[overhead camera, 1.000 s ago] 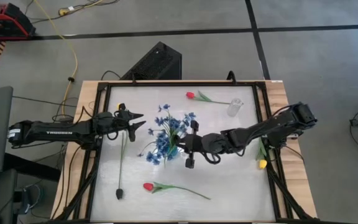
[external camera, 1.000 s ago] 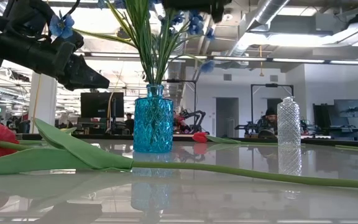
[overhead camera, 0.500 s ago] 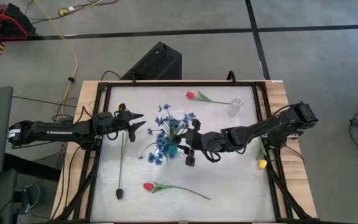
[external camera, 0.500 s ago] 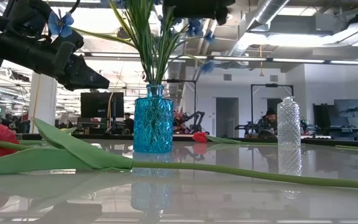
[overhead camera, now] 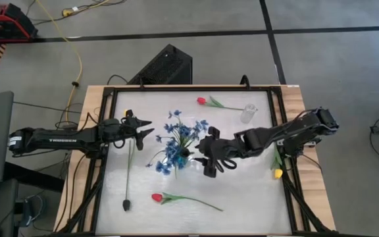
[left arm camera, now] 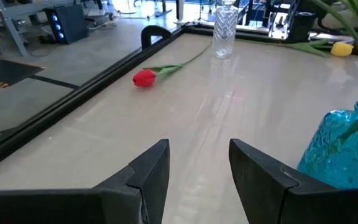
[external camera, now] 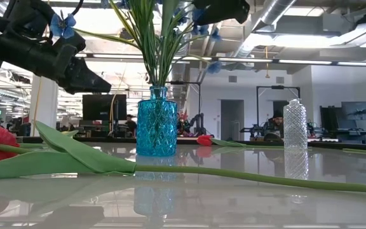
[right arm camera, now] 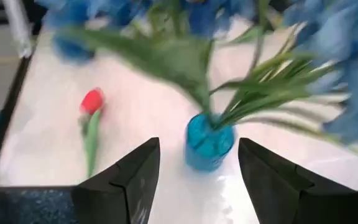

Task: Sort flowers into vase by color
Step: Put the black tulip into the blue vase

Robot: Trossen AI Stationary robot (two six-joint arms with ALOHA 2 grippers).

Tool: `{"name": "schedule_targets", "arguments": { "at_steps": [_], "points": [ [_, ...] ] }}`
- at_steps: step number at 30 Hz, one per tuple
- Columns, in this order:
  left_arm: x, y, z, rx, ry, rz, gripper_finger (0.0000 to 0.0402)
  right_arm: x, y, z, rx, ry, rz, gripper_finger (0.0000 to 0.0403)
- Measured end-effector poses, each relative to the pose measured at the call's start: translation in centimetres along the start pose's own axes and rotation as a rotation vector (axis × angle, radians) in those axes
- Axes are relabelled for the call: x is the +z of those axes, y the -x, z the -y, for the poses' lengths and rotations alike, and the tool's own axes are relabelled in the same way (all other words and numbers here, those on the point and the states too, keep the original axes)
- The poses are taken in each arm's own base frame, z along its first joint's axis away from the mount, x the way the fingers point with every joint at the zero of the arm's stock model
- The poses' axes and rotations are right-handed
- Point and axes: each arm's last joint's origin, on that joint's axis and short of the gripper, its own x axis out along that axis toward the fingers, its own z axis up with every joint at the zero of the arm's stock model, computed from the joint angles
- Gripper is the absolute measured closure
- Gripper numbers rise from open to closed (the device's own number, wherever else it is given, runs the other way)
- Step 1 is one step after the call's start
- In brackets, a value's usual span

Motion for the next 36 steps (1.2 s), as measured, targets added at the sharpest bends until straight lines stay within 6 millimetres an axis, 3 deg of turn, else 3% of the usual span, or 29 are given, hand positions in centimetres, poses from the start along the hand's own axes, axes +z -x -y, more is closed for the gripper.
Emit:
{"name": "schedule_targets", "arguments": {
  "at_steps": [7,12,19,25,30,36],
  "points": [
    [0.9,0.0,0.2,-0.042,0.086,-0.074,0.0246,-1.0,0.7,-0.4,0.080,-0.057,-0.170,0.0158],
    [4.3,0.5,0.4,-0.034,0.113,-0.196,0.0246,-1.8,0.9,-1.5,0.080,-0.009,-0.215,0.0158],
    [8.0,3.4,1.0,0.006,0.242,-0.510,0.0246,-3.2,0.8,-3.7,0.130,0.126,-0.165,0.0158],
    [6.9,4.8,2.4,-0.018,0.398,-0.707,0.0246,-4.5,0.5,-4.9,0.167,0.213,-0.145,0.0158],
    [5.8,5.1,4.6,-0.077,0.471,-0.828,0.0246,-5.4,0.2,-5.4,0.190,0.289,-0.122,0.0159],
    [3.4,5.6,7.5,-0.008,0.577,-0.995,0.0246,-6.1,-0.3,-5.2,0.192,0.336,-0.120,0.0159]
  ]
}}
